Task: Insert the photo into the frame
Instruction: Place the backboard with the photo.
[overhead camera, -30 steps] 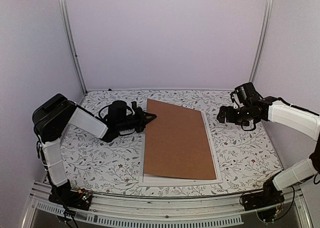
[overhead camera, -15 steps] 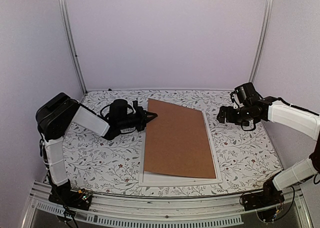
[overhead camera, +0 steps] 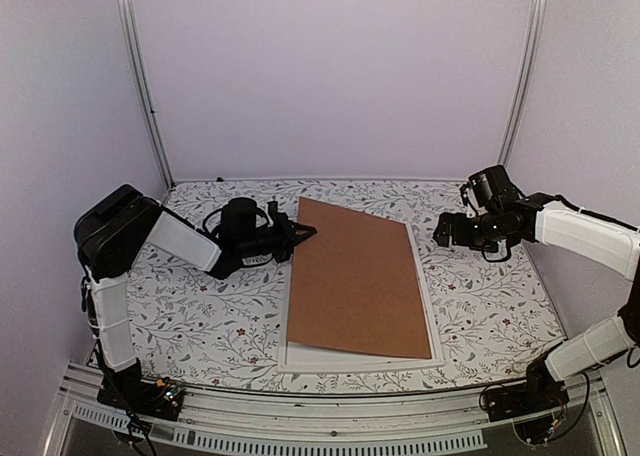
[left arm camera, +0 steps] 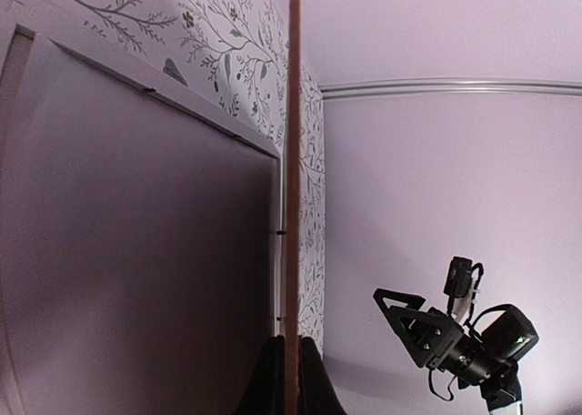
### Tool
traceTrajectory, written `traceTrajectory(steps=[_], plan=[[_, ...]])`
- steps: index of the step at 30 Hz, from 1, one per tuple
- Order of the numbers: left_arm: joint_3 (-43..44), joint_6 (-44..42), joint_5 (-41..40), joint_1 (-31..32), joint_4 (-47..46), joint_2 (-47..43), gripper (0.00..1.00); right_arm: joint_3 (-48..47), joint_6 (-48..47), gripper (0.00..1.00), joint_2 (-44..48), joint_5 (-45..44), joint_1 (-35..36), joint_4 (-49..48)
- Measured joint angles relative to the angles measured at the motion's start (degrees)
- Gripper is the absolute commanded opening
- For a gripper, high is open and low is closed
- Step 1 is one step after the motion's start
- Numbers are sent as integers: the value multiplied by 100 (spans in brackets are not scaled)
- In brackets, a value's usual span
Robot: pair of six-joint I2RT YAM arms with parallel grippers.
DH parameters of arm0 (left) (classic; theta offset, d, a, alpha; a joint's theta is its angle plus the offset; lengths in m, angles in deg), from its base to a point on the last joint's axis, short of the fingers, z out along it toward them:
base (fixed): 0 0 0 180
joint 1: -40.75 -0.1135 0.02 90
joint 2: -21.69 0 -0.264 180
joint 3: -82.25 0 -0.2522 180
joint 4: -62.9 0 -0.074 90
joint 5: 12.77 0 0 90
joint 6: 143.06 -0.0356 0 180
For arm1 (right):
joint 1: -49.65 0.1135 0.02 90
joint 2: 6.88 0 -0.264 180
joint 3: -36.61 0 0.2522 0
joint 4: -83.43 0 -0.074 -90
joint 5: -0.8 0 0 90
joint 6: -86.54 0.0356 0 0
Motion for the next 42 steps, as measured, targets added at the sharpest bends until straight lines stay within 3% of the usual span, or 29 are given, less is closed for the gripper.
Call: traceTrajectory(steps=[42], plan=[[-15, 157, -116, 70, -216, 284, 0, 109, 2, 99, -114, 39, 0, -50]])
